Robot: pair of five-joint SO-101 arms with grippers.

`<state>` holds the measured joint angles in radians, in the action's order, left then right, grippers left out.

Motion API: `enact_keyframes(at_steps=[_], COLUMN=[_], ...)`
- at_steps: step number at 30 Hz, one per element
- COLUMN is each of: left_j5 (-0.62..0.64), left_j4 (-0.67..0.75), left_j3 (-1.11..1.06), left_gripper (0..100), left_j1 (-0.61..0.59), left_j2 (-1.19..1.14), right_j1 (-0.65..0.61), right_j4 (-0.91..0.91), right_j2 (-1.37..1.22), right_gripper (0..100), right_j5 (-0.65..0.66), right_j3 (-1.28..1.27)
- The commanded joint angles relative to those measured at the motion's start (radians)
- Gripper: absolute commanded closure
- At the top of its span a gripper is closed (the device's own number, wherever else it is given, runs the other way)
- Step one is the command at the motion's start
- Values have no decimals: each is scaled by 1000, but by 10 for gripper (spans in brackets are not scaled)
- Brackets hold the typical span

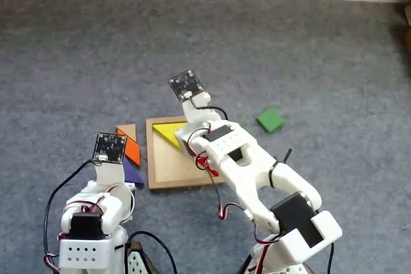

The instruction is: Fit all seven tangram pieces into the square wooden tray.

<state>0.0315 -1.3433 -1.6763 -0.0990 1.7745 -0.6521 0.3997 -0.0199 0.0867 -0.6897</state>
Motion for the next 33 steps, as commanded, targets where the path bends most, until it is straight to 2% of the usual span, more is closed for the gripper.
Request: enact_keyframes(at_steps=[1,9,17,24,30,33], left_j5=[5,5,5,5,5,5], left_j4=[-3,-3,-3,-3,-3,-3], left_j3=[-21,-21,-21,-21,-21,-21], left_gripper=[933,933,933,933,933,933], left_j1=[1,1,1,1,1,1], left_j2=[47,47,47,47,47,47], right_j1=[25,194,447,467,527,532], right_j4=[10,39,42,206,444,552], right_j2=[67,337,576,472,280,160], right_gripper=[975,975,962,754,721,692], right_j5=[91,103,104,104,109,195], right_j3=[1,-143,-209,-142,119,269])
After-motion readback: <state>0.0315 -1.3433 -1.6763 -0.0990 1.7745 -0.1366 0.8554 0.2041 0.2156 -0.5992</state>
